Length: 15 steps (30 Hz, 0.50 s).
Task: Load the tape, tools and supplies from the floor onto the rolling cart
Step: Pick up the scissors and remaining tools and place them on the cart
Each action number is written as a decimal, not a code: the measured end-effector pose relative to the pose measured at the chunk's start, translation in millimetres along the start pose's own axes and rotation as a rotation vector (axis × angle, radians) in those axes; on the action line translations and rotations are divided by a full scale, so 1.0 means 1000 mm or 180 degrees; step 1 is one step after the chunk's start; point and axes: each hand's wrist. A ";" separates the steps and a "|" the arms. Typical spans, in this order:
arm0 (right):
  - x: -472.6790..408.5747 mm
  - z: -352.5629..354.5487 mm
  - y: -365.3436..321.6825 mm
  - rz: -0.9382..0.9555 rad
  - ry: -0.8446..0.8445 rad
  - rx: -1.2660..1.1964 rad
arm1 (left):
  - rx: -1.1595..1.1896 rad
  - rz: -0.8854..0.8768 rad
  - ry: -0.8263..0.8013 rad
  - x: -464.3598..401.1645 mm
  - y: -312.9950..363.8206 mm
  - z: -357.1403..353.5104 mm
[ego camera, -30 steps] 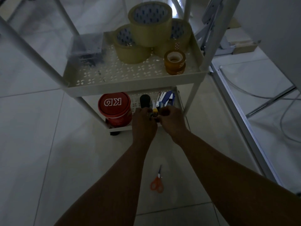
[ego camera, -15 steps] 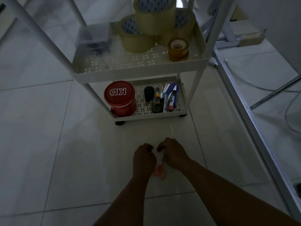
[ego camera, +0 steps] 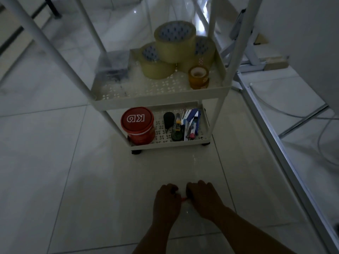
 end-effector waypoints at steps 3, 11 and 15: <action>0.005 0.023 -0.001 -0.0570 0.0087 -0.1542 | 0.0840 0.0220 0.0020 0.002 0.016 0.017; 0.037 0.118 -0.046 -0.1597 0.0213 -0.3877 | 0.1522 0.0113 -0.0033 0.028 0.084 0.088; 0.050 0.179 -0.078 -0.1781 0.0344 -0.4449 | 0.1516 -0.0147 0.0085 0.051 0.125 0.133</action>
Point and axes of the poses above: each hand's wrist, its own x-axis away from the middle knuckle, its own z-axis out of the back of the hand, y = z × x, and after that the axes turned 5 degrees about z, right-handed
